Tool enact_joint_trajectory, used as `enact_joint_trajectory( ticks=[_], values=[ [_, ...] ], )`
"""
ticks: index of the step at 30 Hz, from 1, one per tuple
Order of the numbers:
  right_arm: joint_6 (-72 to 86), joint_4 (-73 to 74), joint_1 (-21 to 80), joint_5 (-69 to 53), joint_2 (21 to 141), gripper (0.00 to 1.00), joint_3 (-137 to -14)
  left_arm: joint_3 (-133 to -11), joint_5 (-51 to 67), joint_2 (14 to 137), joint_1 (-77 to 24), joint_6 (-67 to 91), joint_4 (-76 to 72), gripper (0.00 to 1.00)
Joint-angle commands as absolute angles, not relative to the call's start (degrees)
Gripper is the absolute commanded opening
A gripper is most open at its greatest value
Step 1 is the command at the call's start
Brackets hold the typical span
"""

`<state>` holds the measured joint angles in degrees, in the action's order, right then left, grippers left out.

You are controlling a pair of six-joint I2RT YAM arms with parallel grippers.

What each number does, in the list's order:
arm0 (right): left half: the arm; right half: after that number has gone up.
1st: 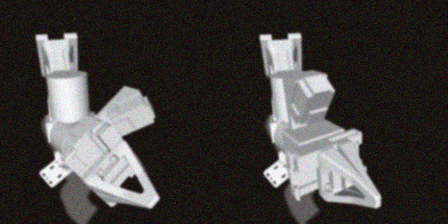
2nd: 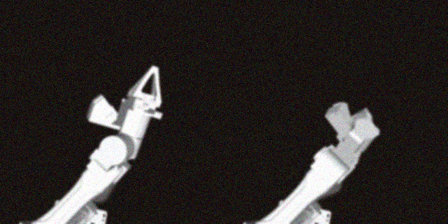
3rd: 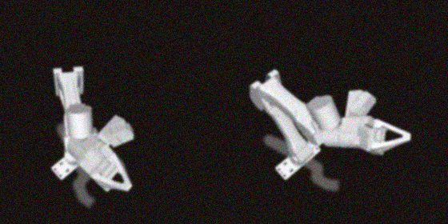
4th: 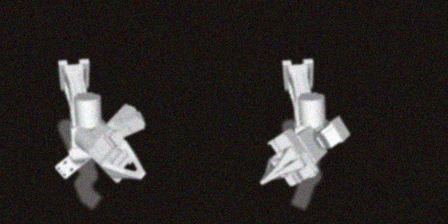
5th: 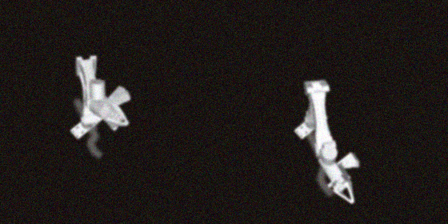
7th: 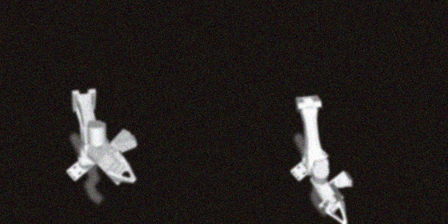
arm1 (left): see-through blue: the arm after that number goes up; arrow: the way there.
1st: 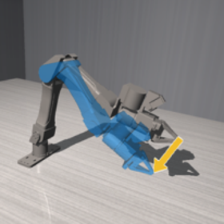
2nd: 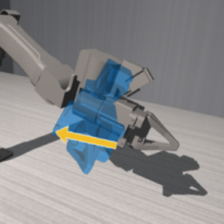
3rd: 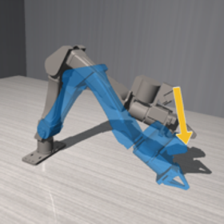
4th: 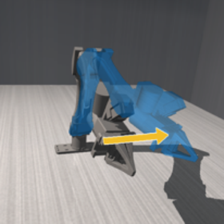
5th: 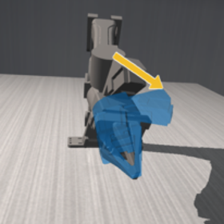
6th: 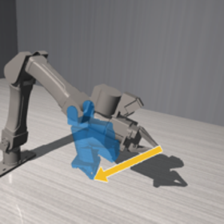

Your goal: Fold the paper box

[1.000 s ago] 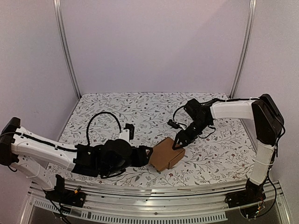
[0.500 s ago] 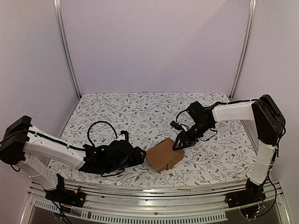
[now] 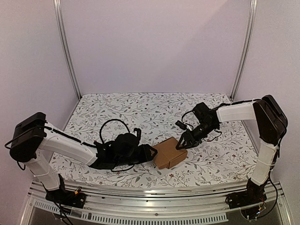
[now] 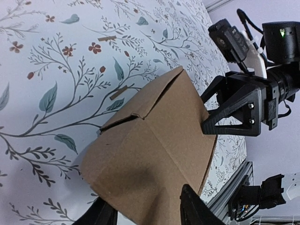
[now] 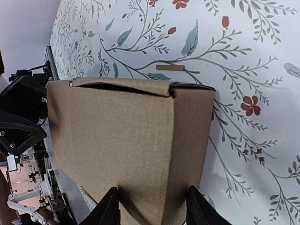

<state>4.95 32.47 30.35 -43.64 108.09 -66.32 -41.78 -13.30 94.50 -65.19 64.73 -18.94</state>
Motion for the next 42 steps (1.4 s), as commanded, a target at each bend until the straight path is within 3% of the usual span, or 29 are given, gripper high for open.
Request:
enact_joint_trajectory(
  ticks=[1, 9, 24, 28, 35, 42],
  values=[
    [3.29, 34.91, 29.22, -42.67, 109.3, 0.47, -65.73, -41.14, -11.36, 96.9, -62.91, 64.24, -24.42, 0.44],
    [-2.87, 41.43, 26.8, -40.49, 106.82, 0.55, -67.99, -43.06, -5.16, 102.12, -59.42, 61.09, -28.25, 0.28],
    [-9.23, 49.36, 24.17, -36.21, 103.61, 0.59, -73.11, -53.12, 10.95, 105.28, -50.95, 50.48, -18.19, 0.21],
    [-10.7, 49.67, 24.14, -33.93, 101.96, 0.55, -73.31, -54.66, 10.31, 104.42, -50.71, 50.17, -13.88, 0.31],
    [-15.68, 48.41, 24.12, -33.48, 96.51, 0.4, -70.96, -48.02, 0.61, 93.5, -52.95, 52.25, -9.5, 0.47],
    [-20.44, 49.05, 25.57, -42.5, 99.34, 0.23, -71.87, -48.19, 2.41, 97.05, -55.16, 54.65, -10.82, 0.49]
  ],
)
